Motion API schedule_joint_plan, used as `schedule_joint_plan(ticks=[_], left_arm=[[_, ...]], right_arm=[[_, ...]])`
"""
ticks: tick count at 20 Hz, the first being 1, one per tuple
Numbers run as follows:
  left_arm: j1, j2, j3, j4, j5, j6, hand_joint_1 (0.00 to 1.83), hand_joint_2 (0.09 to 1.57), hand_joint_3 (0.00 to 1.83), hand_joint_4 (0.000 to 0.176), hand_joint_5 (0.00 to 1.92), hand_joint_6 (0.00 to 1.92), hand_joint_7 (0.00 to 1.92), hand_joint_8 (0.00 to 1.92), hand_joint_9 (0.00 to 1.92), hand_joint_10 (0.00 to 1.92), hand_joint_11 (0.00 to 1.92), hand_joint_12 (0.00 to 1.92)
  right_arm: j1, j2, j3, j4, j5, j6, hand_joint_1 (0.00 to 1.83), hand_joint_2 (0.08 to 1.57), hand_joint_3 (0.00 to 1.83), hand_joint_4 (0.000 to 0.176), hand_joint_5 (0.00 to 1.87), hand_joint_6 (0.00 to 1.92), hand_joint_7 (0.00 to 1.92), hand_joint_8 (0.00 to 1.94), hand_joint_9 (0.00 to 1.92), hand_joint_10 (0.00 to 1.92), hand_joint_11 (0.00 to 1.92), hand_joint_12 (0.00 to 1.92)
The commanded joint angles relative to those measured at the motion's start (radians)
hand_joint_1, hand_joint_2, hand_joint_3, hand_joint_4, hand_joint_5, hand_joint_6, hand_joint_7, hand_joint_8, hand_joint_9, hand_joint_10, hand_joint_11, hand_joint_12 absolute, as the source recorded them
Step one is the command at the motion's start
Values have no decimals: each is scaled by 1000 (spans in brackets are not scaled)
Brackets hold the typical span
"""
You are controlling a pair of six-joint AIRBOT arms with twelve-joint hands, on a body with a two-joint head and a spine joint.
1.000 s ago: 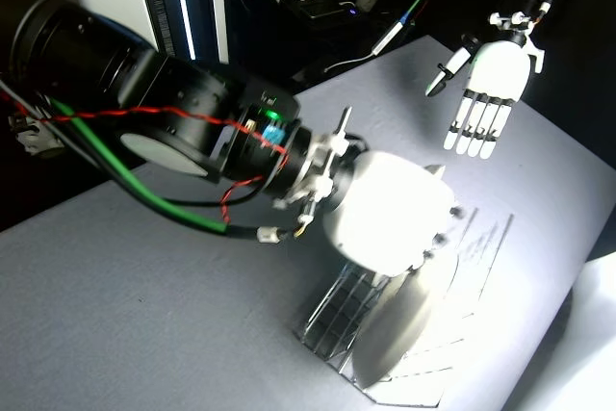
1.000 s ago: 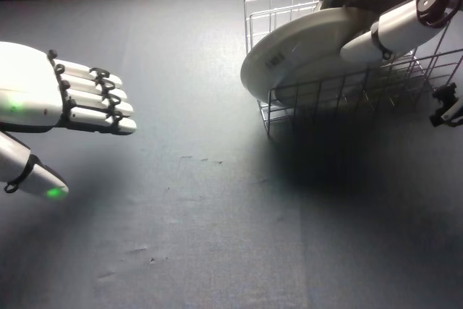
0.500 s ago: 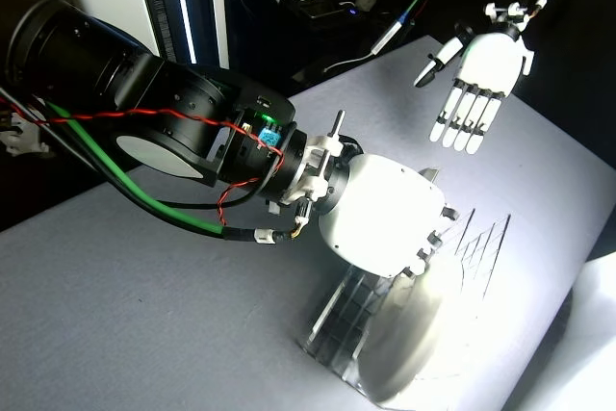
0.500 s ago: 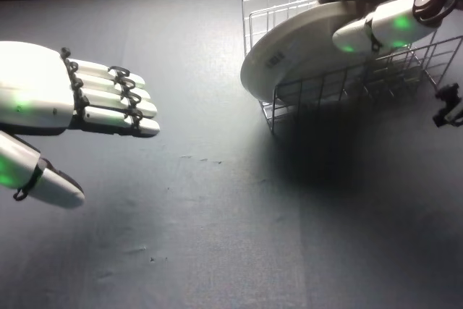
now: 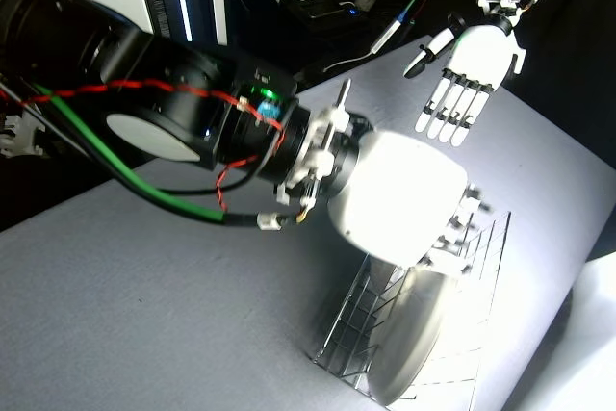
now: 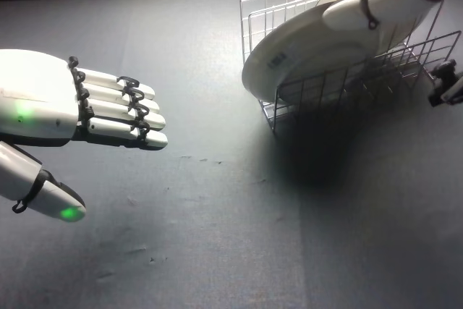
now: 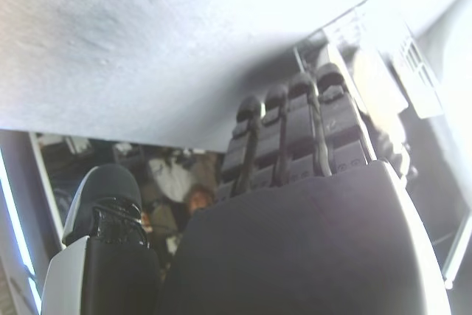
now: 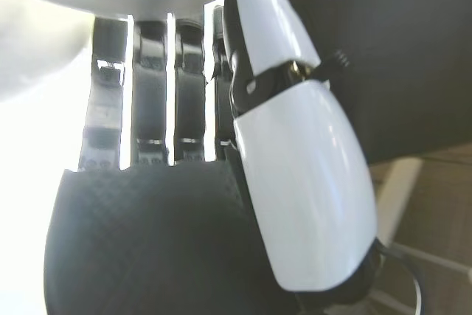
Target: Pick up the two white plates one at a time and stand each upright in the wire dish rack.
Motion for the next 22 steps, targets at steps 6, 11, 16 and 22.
schedule_joint_plan(ticks=[6,11,16,22], left_arm=[[3,28,-51,-44,-11,36,0,1186,0,0,32,6,0,0,0,0,0,0],[10,38,-69,-60,-10,39,0,1193,1,0,36,11,12,5,0,0,0,0],[22,67,-122,-60,12,39,0,1188,0,0,30,6,7,3,0,0,0,0],[5,126,-183,-32,42,52,0,1186,0,0,33,5,13,5,0,0,0,0]], right_arm=[[15,25,-7,-330,270,6,1220,1068,0,0,618,0,644,0,623,6,76,1256],[-11,38,-11,-636,449,5,1218,1053,0,0,587,0,588,0,574,0,26,1249],[-32,61,-43,-816,591,-11,1239,1049,0,0,589,9,587,6,577,8,44,1251],[-64,71,-65,-1046,758,-51,1193,1053,0,0,567,5,566,5,559,5,42,1253]])
